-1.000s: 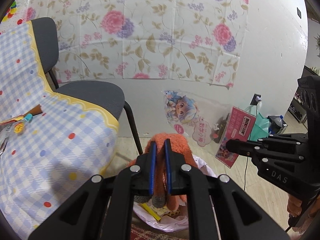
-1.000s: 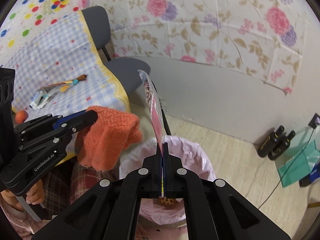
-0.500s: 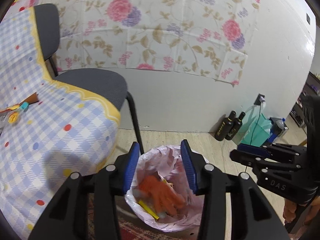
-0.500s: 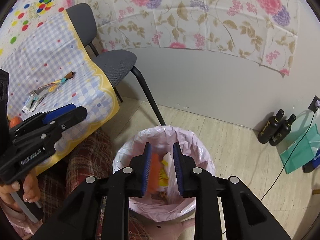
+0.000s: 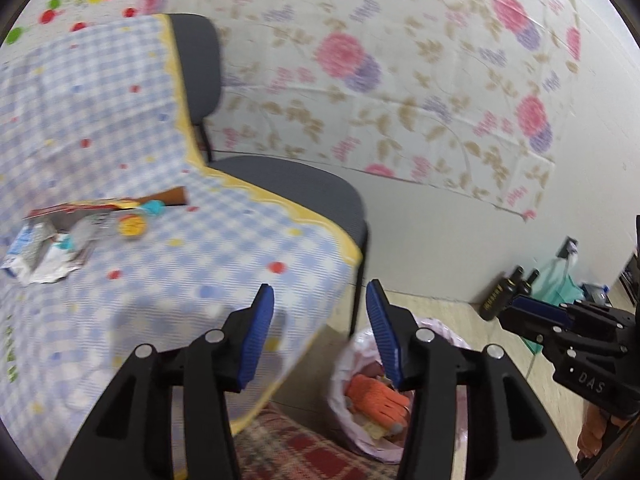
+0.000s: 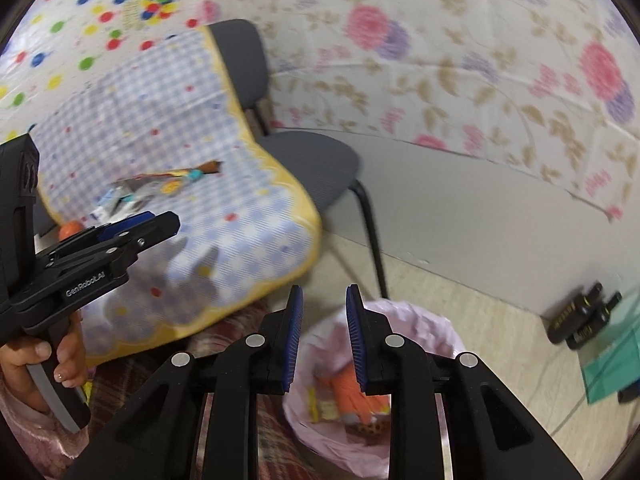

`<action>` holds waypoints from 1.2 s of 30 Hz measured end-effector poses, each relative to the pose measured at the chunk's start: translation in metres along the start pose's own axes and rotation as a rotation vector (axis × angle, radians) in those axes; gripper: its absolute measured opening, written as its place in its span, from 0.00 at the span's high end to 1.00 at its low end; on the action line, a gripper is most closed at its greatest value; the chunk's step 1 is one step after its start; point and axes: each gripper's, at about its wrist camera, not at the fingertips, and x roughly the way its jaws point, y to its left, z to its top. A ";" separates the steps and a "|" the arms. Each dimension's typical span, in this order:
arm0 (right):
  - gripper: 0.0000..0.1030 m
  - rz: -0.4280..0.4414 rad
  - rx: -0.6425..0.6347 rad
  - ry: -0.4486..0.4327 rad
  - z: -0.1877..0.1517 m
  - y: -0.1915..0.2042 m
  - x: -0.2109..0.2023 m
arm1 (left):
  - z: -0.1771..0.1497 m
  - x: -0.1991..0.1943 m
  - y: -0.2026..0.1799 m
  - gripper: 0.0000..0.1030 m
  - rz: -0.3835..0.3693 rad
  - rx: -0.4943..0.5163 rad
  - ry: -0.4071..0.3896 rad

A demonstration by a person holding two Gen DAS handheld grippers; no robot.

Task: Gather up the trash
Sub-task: 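Open both tools over the wastebasket to drop glove and wrapper, then return both tools to the chair toward the snack packages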

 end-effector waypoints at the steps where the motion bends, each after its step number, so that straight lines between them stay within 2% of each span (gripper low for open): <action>1: 0.76 0.012 -0.015 -0.004 0.004 0.007 0.003 | 0.001 -0.003 0.006 0.54 0.017 -0.009 -0.005; 4: 0.76 0.055 -0.050 -0.014 0.016 0.027 0.010 | 0.002 -0.014 0.029 0.50 0.079 -0.038 -0.019; 12: 0.76 0.141 -0.162 -0.052 0.051 0.082 0.027 | 0.010 -0.041 0.091 0.49 0.231 -0.125 -0.053; 18: 0.75 0.190 -0.233 -0.059 0.071 0.115 0.045 | 0.013 -0.057 0.135 0.40 0.321 -0.177 -0.075; 23: 0.70 0.229 -0.276 -0.054 0.084 0.139 0.062 | 0.010 -0.065 0.172 0.39 0.395 -0.233 -0.074; 30: 0.61 0.267 -0.357 -0.048 0.106 0.180 0.094 | 0.004 -0.071 0.218 0.32 0.501 -0.301 -0.066; 36: 0.57 0.292 -0.399 0.020 0.116 0.208 0.144 | -0.004 -0.066 0.252 0.29 0.553 -0.356 -0.039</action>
